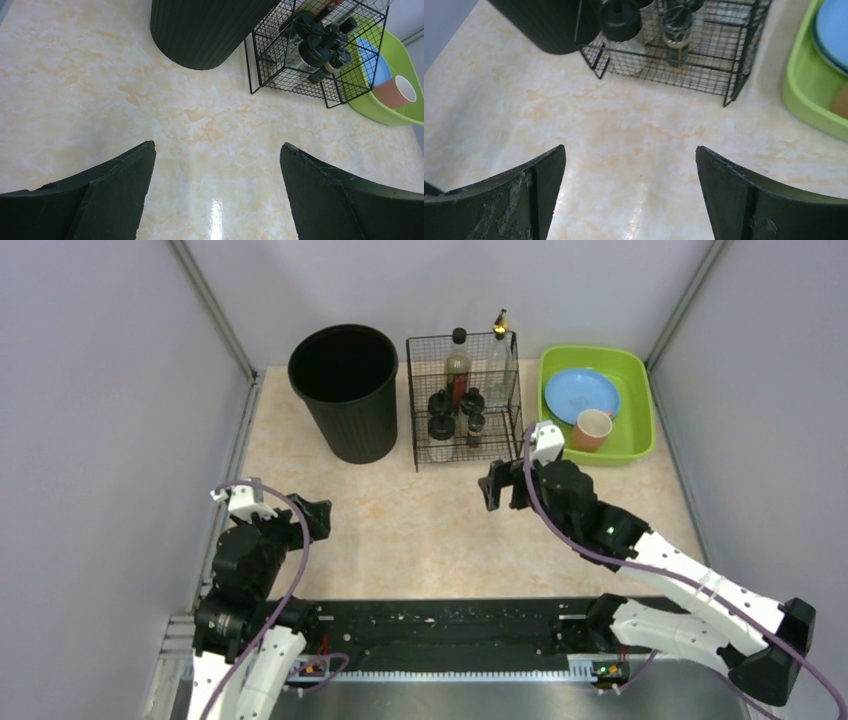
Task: Clear the kitchen counter
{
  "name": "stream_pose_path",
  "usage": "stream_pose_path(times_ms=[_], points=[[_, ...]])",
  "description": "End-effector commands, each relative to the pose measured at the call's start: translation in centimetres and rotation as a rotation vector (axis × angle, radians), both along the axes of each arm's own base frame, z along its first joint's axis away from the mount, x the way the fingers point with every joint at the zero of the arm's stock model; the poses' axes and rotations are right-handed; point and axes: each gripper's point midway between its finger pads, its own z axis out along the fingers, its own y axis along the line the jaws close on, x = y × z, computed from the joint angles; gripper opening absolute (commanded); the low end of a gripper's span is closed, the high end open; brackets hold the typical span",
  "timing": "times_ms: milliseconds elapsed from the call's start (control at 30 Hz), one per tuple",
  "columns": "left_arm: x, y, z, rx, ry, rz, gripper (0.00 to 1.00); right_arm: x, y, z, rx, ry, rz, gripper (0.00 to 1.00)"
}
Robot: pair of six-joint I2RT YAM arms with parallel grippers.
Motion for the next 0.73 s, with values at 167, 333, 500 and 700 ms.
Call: stream_pose_path(times_ms=[167,333,500,700], points=[[0.6,0.2,0.8,0.006,-0.031,0.013,0.99,-3.7,4.7,-3.2,0.013,0.025,0.108,0.99],[0.7,0.0,0.6,0.008,-0.021,0.004,0.99,-4.3,5.4,-5.6,-0.055,0.073,0.101,0.99],[0.8,-0.1,0.6,0.009,-0.016,-0.003,0.99,-4.9,5.3,-5.9,-0.043,0.081,0.109,0.99],[0.7,-0.1,0.6,0.009,-0.017,-0.002,0.99,-4.6,4.9,-5.3,-0.050,0.061,0.091,0.99]])
